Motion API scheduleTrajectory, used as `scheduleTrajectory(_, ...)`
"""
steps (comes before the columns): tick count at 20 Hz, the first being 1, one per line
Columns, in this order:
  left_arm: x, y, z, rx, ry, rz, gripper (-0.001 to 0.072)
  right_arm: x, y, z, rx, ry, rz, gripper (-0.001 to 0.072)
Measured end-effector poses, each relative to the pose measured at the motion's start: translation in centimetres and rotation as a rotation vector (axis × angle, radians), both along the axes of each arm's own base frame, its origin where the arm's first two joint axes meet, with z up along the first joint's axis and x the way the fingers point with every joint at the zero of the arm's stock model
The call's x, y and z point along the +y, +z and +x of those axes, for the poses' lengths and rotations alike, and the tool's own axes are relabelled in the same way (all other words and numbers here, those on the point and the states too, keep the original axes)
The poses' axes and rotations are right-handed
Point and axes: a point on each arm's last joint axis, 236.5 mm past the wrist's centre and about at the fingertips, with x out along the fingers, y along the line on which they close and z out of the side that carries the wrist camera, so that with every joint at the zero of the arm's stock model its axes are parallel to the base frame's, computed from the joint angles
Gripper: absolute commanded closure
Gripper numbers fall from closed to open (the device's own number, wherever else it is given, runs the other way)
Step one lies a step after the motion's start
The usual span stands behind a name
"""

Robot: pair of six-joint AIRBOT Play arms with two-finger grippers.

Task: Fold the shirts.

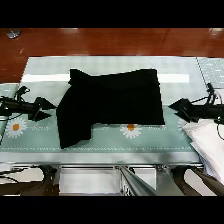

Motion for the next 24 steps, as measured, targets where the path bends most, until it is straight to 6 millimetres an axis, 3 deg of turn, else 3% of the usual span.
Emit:
scheduleTrajectory(4,-2.6,-0.5,1.0,-0.048,-0.05,0.007,0.002,1.9,-0.6,-0.3,-0.011,0.021,0.007,0.0087)
scheduleTrajectory(5,-3.3,-0.7,1.2,-0.054,-0.068,0.009,0.0298,2.0,-0.7,-0.2,-0.014,0.017,0.006,0.0087)
scheduleTrajectory(6,-3.6,-1.0,1.3,-0.056,-0.077,0.019,0.0643,1.9,-0.8,0.0,-0.018,0.003,0.003,0.0087)
scheduleTrajectory(7,-3.6,-1.6,1.2,-0.059,-0.098,0.043,0.0684,1.7,-0.8,0.2,-0.021,-0.015,0.001,0.0087)
scheduleTrajectory(9,-4.2,-1.6,1.0,-0.07,-0.142,0.043,0.0684,1.0,-1.1,0.1,-0.012,-0.036,-0.01,0.0087)
scheduleTrajectory(12,-4.7,-0.9,1.0,-0.087,-0.194,0.033,0.0685,0.3,-2.9,-2.0,0.095,-0.017,-0.058,0.0087)
scheduleTrajectory(17,-4.9,0.1,1.3,-0.107,-0.237,0.027,0.0684,2.5,-6.3,-5.4,0.285,0.106,-0.077,0.0087)
scheduleTrajectory(20,-4.9,0.2,1.3,-0.109,-0.243,0.025,0.0684,4.7,-6.9,-4.4,0.298,0.107,-0.019,0.0087)
scheduleTrajectory(22,-4.9,0.3,1.3,-0.109,-0.246,0.024,0.0684,5.4,-7.0,-2.4,0.262,0.079,-0.002,0.0116)
scheduleTrajectory(23,-4.9,0.4,1.3,-0.109,-0.247,0.022,0.0685,5.5,-7.0,-1.4,0.244,0.068,-0.003,0.0228)
scheduleTrajectory(24,-4.9,0.4,1.3,-0.109,-0.247,0.022,0.0684,5.5,-7.1,-0.4,0.223,0.064,-0.014,0.0445)
